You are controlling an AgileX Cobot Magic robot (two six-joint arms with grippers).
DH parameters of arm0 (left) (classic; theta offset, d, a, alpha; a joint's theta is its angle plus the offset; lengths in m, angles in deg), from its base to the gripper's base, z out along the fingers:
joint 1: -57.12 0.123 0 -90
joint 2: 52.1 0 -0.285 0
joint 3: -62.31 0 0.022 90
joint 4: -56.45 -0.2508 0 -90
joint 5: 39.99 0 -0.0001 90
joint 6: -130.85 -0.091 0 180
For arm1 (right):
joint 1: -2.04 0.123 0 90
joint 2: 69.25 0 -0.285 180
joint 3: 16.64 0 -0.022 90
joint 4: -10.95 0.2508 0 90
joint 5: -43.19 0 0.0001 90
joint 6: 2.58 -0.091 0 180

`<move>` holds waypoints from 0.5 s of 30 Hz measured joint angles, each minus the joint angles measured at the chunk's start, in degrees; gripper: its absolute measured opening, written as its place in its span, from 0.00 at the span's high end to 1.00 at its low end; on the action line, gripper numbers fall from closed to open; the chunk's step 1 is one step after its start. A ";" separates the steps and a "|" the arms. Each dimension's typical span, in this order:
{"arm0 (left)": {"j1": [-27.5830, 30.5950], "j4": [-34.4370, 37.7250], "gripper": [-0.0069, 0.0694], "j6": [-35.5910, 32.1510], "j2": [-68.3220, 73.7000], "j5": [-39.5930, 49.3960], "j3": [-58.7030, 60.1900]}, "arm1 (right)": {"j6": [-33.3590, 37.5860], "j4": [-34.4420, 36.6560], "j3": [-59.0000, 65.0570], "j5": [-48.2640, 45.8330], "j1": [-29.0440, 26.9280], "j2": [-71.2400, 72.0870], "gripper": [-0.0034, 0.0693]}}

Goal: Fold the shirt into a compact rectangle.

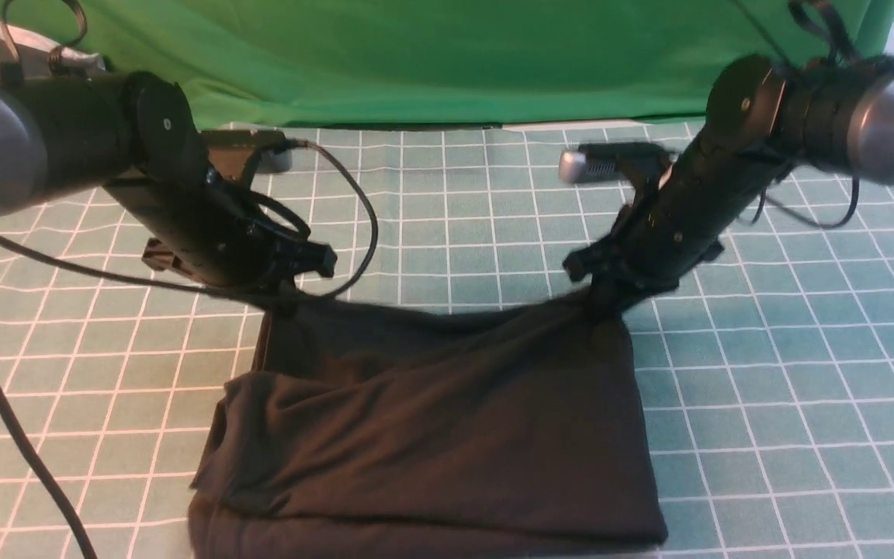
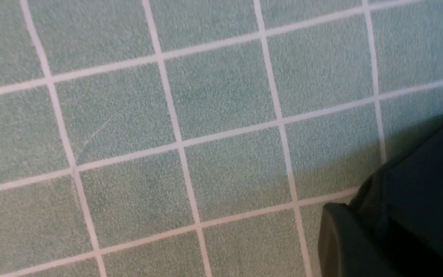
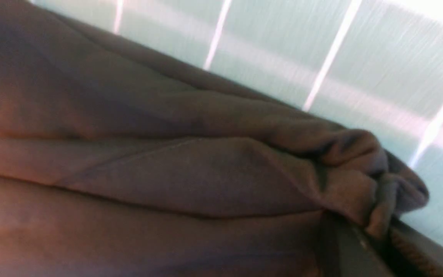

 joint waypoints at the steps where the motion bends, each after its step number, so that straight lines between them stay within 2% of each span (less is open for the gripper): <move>1: 0.00 -0.24 0.88 0.31 0.00 -0.50 -0.52 | 0.12 -0.57 -0.80 0.28 -0.09 0.00 0.88; 13: 0.00 -3.28 0.87 2.06 1.42 -5.22 -3.25 | 0.37 -5.35 -4.16 2.46 -0.28 0.00 0.87; 15: 0.00 -3.57 0.83 2.06 1.53 -5.22 -3.25 | 0.30 -5.56 -4.16 2.46 -0.28 0.00 0.83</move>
